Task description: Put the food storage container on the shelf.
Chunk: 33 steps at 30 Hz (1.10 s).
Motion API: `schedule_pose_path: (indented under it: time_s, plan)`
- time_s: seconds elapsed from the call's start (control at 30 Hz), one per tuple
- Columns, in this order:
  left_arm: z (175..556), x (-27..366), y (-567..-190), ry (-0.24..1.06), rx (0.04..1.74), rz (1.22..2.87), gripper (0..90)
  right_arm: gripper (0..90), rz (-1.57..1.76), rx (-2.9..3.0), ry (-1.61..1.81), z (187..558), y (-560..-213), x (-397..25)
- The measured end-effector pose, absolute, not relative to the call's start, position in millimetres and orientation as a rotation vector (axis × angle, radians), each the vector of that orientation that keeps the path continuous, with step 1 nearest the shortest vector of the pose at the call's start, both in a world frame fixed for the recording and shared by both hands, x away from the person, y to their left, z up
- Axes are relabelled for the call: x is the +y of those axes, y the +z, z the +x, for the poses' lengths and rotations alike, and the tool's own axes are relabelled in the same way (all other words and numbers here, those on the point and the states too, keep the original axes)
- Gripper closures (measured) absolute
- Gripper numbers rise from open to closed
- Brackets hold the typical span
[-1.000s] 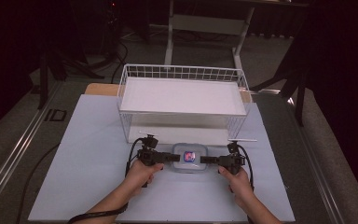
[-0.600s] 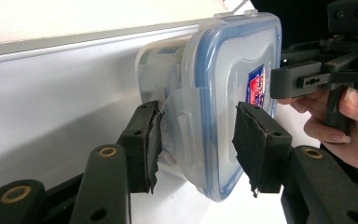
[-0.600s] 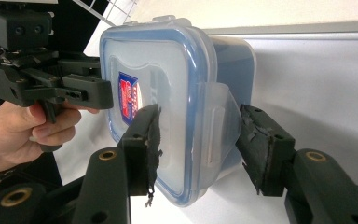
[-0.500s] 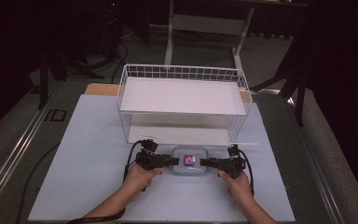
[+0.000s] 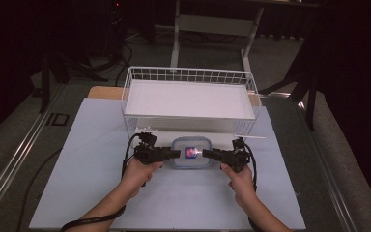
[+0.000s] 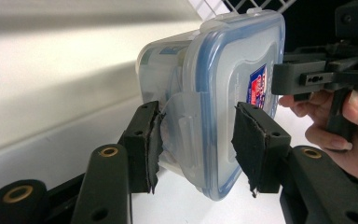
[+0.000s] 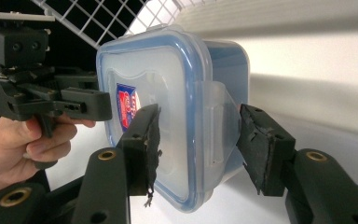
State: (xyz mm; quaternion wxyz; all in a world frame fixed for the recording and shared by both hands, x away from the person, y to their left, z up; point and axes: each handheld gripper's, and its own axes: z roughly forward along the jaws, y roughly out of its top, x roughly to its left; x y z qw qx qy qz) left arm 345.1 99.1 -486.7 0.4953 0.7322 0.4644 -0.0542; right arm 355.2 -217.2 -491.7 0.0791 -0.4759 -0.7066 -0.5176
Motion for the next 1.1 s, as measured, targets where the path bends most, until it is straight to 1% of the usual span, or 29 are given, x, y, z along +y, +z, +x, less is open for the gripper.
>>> schedule_pose_path:
  time_s: [0.13,0.3,0.4,0.5,0.63,0.7,0.73,0.87,0.9,1.0,1.1]
  plan:
    - [352.3,102.5,-488.8,-0.112,1.120,1.763,52.9,49.7,-1.438,-2.110,-1.559,361.3,-491.1,-213.1]
    - [363.9,104.8,-497.6,-0.106,1.136,1.748,52.6,49.6,-1.468,-2.091,-1.572,371.3,-499.2,-208.1]
    - [370.9,106.8,-502.0,-0.098,1.149,1.761,52.5,49.2,-1.499,-2.060,-1.575,378.6,-509.8,-203.8]
    - [376.7,108.4,-504.0,-0.113,1.169,1.752,52.4,49.1,-1.506,-2.039,-1.574,381.2,-513.5,-201.7]
    - [383.9,111.9,-506.0,-0.076,1.179,1.746,52.1,48.5,-1.516,-2.061,-1.599,388.9,-519.6,-196.1]
    - [387.0,113.0,-509.9,-0.086,1.185,1.743,52.1,48.5,-1.521,-2.062,-1.598,389.9,-520.2,-195.3]
    - [387.6,114.2,-513.0,-0.112,1.188,1.713,52.0,48.6,-1.534,-2.046,-1.578,391.7,-521.1,-194.4]
    - [386.7,112.8,-513.6,-0.148,1.204,1.674,51.9,48.5,-1.523,-2.070,-1.582,394.0,-520.1,-193.8]
    - [389.1,115.5,-514.6,-0.104,1.181,1.706,51.9,48.4,-1.519,-2.075,-1.584,395.1,-520.0,-194.0]
    - [391.2,115.0,-514.1,-0.115,1.186,1.700,51.5,47.3,-1.528,-2.085,-1.589,395.6,-519.7,-193.1]
    - [393.3,115.2,-515.1,-0.095,1.169,1.710,50.4,45.9,-1.558,-2.088,-1.591,394.4,-518.7,-190.7]
